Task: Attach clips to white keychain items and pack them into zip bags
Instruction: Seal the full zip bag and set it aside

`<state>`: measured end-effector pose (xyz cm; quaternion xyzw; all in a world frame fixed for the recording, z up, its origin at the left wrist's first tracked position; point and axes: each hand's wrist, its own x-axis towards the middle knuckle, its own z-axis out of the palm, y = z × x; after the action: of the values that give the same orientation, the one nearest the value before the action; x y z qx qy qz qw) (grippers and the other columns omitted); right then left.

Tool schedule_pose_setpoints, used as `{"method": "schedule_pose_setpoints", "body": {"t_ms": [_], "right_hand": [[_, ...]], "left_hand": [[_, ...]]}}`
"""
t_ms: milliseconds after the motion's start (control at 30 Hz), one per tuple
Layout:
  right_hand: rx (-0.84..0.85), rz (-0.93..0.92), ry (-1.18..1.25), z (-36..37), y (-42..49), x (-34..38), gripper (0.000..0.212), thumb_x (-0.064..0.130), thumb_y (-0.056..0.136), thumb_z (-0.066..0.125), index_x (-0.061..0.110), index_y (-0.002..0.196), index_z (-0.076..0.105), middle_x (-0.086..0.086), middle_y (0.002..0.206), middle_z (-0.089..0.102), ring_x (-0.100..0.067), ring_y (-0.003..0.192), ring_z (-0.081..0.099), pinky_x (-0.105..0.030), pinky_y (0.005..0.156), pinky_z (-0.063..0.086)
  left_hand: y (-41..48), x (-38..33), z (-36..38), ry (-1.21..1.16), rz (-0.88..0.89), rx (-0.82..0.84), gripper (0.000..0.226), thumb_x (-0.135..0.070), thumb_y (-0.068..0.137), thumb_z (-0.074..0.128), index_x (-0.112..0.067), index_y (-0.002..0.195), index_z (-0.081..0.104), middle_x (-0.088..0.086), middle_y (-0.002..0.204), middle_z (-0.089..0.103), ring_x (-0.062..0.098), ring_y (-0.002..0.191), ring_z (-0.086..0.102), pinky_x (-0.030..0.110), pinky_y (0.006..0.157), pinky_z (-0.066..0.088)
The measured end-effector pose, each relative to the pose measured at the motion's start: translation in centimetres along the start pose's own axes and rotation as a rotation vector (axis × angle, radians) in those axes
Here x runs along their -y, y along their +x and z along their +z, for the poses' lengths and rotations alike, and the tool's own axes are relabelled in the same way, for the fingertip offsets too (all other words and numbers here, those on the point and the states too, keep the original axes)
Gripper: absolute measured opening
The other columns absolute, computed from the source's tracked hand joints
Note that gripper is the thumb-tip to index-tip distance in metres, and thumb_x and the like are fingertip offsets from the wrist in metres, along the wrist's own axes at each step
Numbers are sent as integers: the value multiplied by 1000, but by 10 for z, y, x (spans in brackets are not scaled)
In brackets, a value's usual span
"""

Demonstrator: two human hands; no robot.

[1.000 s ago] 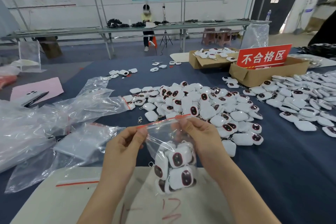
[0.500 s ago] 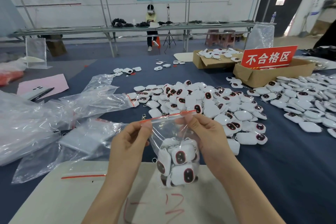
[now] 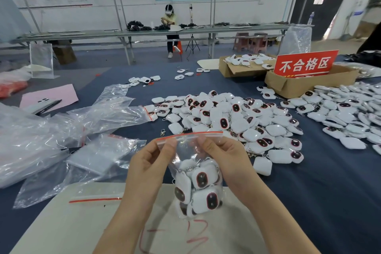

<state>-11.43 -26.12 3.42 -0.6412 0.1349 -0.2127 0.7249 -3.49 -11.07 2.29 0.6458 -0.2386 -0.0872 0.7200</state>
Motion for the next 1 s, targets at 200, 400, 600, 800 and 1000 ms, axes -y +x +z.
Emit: {"method": "schedule_pose_setpoints", "body": {"t_ms": [200, 400, 600, 800, 1000], "right_hand": [[35, -43, 20, 4, -3, 2, 19, 40, 78, 71, 26, 85, 82, -2, 88, 79, -11, 80, 73, -18, 69, 54], [33, -98, 0, 5, -5, -1, 19, 42, 78, 76, 26, 87, 81, -4, 84, 77, -12, 75, 72, -17, 67, 54], [73, -127, 39, 9, -7, -2, 17, 33, 81, 75, 21, 91, 81, -2, 91, 79, -14, 85, 75, -18, 71, 55], [72, -151, 51, 10, -10, -1, 11, 31, 81, 73, 26, 87, 81, 1, 87, 79, -9, 81, 74, -16, 69, 55], [49, -142, 27, 11, -9, -4, 11, 22, 90, 72, 27, 85, 80, 1, 84, 78, -9, 77, 74, -16, 65, 54]], "left_hand": [[0, 2, 3, 8, -18, -15, 32, -58, 81, 72, -26, 86, 77, 5, 81, 76, 13, 75, 68, 16, 67, 54], [-3, 4, 6, -7, -30, -45, 37, -63, 75, 71, -29, 88, 77, 2, 78, 75, 16, 69, 64, 22, 58, 53], [-7, -3, 12, -79, -16, 78, 28, -43, 88, 68, -18, 94, 79, 4, 86, 79, 12, 73, 73, 14, 60, 51], [-7, -4, 14, -100, 9, 54, 23, -38, 87, 67, -19, 94, 79, 4, 90, 78, 13, 83, 74, 16, 67, 53], [-8, -5, 19, -119, 3, 57, 23, -37, 85, 68, -19, 92, 79, 4, 87, 78, 15, 80, 74, 17, 67, 54]]}}
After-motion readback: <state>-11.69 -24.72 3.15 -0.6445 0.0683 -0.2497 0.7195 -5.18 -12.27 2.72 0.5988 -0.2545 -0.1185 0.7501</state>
